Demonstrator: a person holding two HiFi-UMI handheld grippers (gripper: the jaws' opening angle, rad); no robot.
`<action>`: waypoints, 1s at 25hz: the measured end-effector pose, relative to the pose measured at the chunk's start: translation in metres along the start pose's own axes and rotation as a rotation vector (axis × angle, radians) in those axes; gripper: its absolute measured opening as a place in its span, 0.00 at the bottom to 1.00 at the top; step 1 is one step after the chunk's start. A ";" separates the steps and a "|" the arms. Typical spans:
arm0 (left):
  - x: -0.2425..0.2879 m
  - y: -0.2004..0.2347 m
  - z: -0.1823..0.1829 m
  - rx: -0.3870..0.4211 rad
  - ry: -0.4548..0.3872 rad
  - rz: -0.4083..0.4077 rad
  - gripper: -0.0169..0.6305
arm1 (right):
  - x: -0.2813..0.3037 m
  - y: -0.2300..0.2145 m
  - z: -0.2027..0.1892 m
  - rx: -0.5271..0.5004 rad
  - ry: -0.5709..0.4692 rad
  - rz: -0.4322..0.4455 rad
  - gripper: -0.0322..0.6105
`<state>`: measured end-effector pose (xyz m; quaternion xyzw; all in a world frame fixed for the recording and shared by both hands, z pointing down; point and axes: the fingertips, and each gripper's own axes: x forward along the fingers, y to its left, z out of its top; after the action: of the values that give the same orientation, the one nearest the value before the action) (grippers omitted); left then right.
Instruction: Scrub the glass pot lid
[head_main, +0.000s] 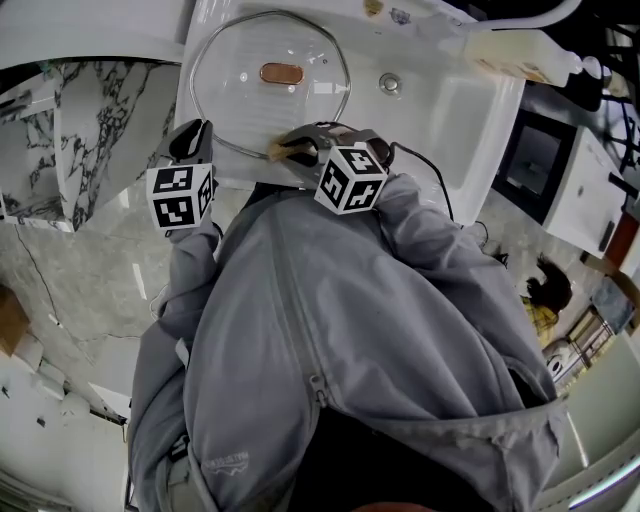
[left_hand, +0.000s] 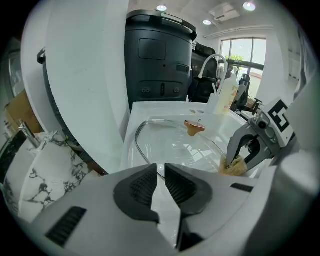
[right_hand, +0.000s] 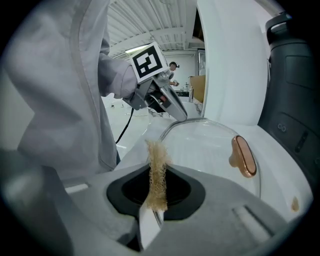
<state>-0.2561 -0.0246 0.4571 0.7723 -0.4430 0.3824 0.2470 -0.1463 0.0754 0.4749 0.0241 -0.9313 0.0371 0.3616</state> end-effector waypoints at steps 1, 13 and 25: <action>-0.001 0.000 0.001 0.005 0.000 0.002 0.10 | 0.001 0.002 0.000 -0.001 -0.001 0.005 0.12; 0.004 -0.077 0.087 0.593 -0.119 -0.112 0.31 | 0.001 0.005 0.000 -0.014 -0.006 0.037 0.12; 0.086 -0.124 0.091 0.874 0.105 -0.335 0.38 | -0.009 0.000 0.007 0.019 -0.056 0.036 0.12</action>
<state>-0.0870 -0.0724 0.4687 0.8444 -0.0965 0.5265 -0.0210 -0.1445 0.0750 0.4643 0.0119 -0.9409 0.0519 0.3344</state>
